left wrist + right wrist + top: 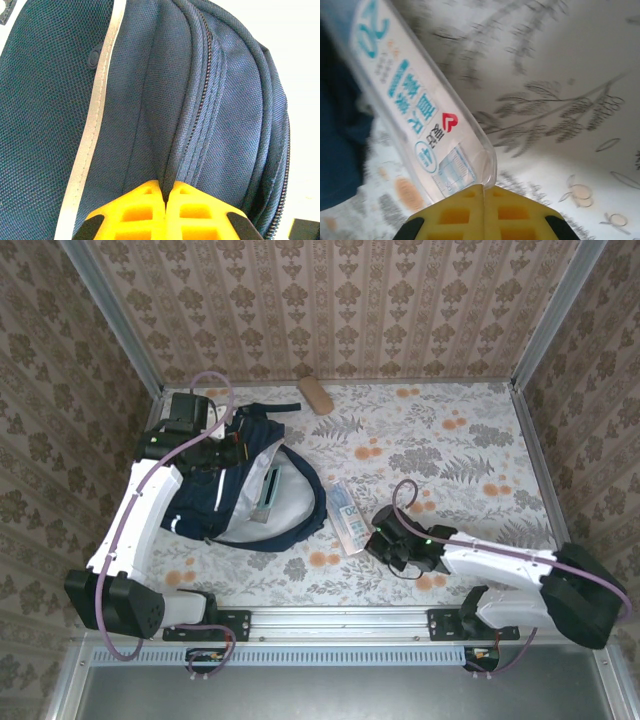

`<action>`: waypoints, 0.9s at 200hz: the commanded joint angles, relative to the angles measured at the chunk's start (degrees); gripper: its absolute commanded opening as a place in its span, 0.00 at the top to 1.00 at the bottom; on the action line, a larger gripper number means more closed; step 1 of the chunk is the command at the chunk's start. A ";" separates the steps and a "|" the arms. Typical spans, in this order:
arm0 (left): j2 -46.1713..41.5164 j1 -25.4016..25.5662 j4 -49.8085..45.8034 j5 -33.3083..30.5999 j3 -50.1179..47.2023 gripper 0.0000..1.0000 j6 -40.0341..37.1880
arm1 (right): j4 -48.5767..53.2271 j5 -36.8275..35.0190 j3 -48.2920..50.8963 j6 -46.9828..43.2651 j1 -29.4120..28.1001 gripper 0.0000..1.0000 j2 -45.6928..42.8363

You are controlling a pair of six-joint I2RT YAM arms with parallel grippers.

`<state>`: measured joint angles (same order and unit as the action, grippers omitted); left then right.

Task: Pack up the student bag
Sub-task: Pick up the pencil pouch from the center of the table, then place the pencil pouch in the student bag.

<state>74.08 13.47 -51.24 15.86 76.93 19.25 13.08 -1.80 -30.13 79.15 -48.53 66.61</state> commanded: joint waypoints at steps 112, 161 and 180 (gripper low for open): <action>0.16 -1.03 -1.04 4.17 8.48 1.00 -0.47 | -2.53 16.54 -28.90 -34.10 4.78 1.00 -2.11; 0.91 -3.34 -0.70 6.01 9.35 1.00 -0.24 | -10.93 26.47 -37.51 -34.06 4.23 1.00 6.60; 0.93 -3.77 -0.58 6.20 9.25 1.00 -0.17 | -13.10 27.50 -40.30 -33.34 3.10 1.00 10.55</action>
<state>75.90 10.39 -54.85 18.90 82.94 19.27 5.89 20.53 -66.57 46.41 -44.31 73.17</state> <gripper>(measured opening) 0.045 0.039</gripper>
